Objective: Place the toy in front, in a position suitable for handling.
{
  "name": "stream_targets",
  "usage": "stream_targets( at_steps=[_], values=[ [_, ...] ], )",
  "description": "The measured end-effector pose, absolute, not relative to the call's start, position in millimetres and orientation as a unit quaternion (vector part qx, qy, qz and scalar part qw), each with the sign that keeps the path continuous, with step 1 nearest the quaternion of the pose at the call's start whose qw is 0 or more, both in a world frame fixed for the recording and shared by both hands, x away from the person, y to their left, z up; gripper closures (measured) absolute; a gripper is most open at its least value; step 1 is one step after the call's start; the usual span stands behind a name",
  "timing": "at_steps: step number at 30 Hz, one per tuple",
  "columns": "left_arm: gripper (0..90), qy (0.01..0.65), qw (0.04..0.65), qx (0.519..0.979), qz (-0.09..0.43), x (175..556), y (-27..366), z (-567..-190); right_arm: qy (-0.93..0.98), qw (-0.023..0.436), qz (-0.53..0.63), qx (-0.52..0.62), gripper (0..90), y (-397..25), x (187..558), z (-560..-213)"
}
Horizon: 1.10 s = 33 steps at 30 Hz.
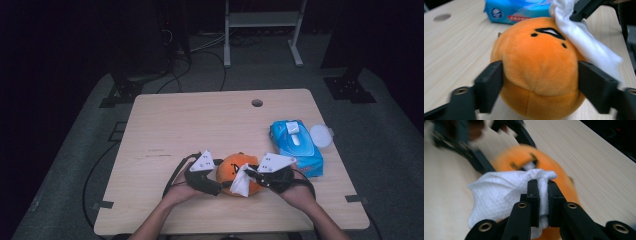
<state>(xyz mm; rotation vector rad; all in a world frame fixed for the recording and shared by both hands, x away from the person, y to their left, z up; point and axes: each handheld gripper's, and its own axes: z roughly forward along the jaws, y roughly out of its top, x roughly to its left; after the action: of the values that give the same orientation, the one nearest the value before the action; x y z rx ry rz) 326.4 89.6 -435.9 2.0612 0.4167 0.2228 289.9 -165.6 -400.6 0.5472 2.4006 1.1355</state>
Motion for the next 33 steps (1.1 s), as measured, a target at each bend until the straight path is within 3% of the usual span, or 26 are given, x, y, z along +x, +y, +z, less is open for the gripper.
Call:
stream_targets(
  at_steps=[3, 5, 8, 13, 15, 18, 20, 23, 26, 33],
  values=[
    [11.1, 0.209, 0.498, 0.839, 0.065, 332, 89, -437, 0.861, 0.215, 0.402, 0.225, 82.1, -180, 295, -405],
    [19.0, 0.197, 0.499, 0.841, 0.069, 330, 86, -437, 0.859, 0.218, 0.403, 0.229, 82.2, -180, 295, -404],
    [27.9, 0.136, 0.49, 0.854, 0.107, 318, 76, -433, 0.855, 0.207, 0.422, 0.22, 82.2, -172, 292, -398],
    [30.2, 0.051, 0.468, 0.869, 0.152, 300, 66, -430, 0.853, 0.19, 0.451, 0.182, 82.1, -153, 283, -388],
    [28.1, 0.061, 0.474, 0.867, 0.144, 302, 68, -431, 0.856, 0.194, 0.445, 0.179, 82.2, -154, 282, -388],
    [14.4, 0.127, 0.485, 0.858, 0.109, 313, 72, -433, 0.855, 0.196, 0.434, 0.205, 82.2, -167, 289, -396],
    [12.3, 0.157, 0.49, 0.854, 0.075, 319, 72, -434, 0.853, 0.188, 0.437, 0.214, 82.3, -173, 292, -399],
    [16.3, 0.152, 0.493, 0.853, 0.077, 318, 70, -435, 0.849, 0.184, 0.443, 0.221, 82.4, -177, 293, -398],
    [29.5, 0.096, 0.485, 0.86, 0.126, 306, 64, -434, 0.848, 0.171, 0.461, 0.199, 82.2, -163, 285, -393],
    [33.7, 0.098, 0.493, 0.857, 0.113, 312, 74, -440, 0.852, 0.204, 0.435, 0.21, 82.2, -173, 290, -395]
  ],
)
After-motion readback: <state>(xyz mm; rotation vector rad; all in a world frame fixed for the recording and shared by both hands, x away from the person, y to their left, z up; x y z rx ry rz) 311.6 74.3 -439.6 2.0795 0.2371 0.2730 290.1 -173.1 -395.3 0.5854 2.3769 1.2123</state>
